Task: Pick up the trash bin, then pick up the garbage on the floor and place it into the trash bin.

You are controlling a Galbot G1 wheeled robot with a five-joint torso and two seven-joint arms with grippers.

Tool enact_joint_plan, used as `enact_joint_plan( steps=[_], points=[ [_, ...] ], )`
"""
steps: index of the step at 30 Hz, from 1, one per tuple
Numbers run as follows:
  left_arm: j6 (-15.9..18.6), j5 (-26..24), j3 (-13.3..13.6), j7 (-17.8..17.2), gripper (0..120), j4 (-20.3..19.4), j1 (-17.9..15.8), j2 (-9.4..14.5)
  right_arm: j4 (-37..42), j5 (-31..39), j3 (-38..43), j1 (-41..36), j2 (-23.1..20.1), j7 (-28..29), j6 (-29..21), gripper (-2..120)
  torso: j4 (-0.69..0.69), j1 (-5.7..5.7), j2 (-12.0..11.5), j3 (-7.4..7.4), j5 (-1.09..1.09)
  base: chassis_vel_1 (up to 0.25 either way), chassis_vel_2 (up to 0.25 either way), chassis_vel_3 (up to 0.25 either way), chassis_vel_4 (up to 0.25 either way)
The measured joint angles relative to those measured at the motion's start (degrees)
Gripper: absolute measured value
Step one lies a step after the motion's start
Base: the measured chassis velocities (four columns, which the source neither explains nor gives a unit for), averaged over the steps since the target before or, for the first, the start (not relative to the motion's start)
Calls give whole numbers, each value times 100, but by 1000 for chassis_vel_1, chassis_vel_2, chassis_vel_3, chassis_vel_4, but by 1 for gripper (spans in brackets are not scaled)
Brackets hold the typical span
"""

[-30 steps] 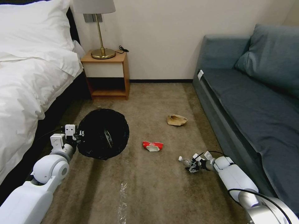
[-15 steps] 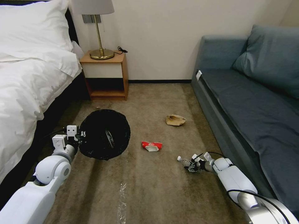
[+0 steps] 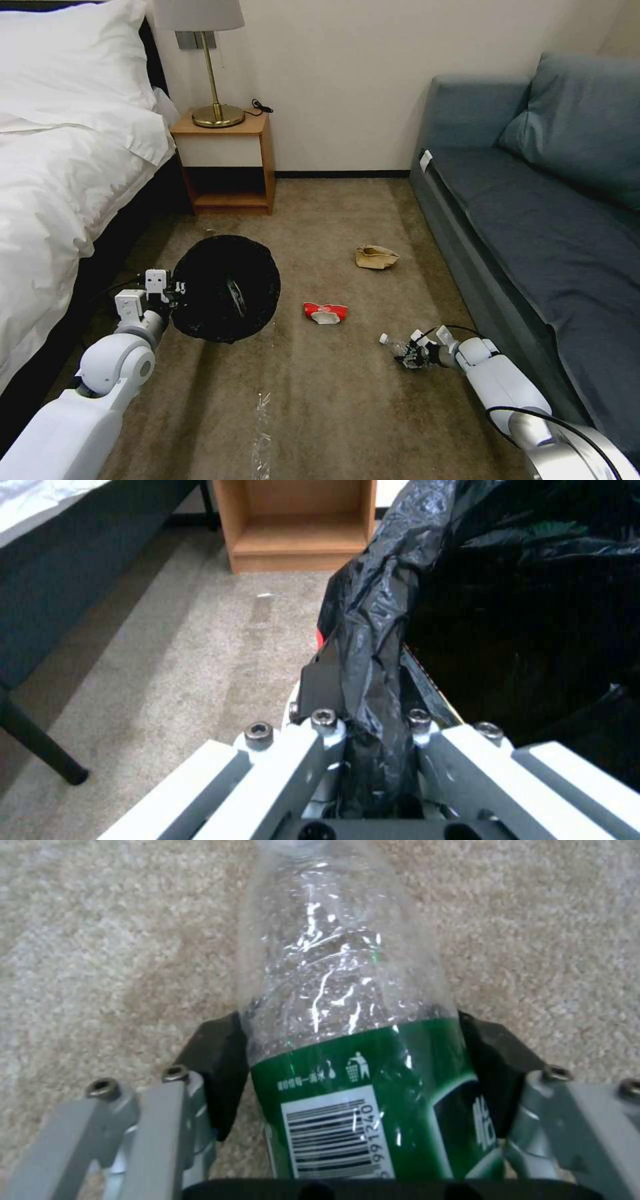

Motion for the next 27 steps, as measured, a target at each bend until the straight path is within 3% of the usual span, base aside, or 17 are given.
enact_joint_plan(
  steps=[5, 10, 17, 27],
  points=[
    [-42, 29, 6, 23, 2, 45, -2, -29, 36, 74, -18, 4, 28, -28, -4, 53, -3, 0, 0, 0, -1, 0, 0, 0, 0],
    [-51, 58, 41, 28, 2, 134, -55, -59, 129, 262, -160, 17, 42, -10, -7, 37, 14, 1, -2, 2, 6, 2, 7, 21, 7],
    [-47, 47, 79, 23, 2, 154, -113, -42, 180, 420, -290, 89, 73, -63, -11, 23, 3, 1, -2, 0, 3, 2, 4, 8, 2],
    [41, 1, 168, -115, 2, 76, -198, 0, 620, 802, -305, 51, -85, -195, -54, 22, 2, 1, -1, -1, 0, 0, 0, 0, 0]
  ],
)
